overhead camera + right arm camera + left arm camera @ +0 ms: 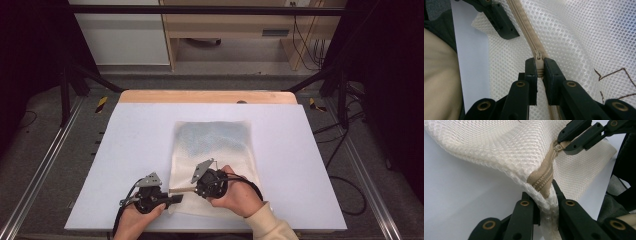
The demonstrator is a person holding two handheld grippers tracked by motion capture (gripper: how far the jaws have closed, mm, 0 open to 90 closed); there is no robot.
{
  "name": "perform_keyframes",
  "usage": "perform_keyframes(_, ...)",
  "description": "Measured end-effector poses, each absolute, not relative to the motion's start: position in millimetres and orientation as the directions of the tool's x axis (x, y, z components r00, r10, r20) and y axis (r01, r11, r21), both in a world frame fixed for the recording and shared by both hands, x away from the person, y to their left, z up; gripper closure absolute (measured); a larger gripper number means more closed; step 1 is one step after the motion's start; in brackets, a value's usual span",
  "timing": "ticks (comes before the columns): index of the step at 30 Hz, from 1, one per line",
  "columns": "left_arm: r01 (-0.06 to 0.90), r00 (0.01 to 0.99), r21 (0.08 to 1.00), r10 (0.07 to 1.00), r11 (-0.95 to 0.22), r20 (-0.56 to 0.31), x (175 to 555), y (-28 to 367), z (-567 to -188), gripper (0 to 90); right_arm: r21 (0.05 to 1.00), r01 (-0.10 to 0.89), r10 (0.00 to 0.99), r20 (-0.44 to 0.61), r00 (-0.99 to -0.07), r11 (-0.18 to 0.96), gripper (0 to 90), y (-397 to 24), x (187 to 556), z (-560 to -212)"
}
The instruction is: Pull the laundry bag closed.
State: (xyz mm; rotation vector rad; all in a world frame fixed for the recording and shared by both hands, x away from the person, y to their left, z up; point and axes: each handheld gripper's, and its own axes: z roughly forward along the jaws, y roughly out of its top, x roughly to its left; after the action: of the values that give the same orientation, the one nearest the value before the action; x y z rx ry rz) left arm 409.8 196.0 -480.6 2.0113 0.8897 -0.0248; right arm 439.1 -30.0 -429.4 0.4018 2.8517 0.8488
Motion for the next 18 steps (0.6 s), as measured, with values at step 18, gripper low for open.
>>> perform_keyframes(18,0.586,0.75,0.736,0.572,-0.339,-0.333,408.6,193.2,-477.3,84.2,0.567,0.228,0.305,-0.044,-0.951,0.792,82.0,-36.8,437.2,-430.2)
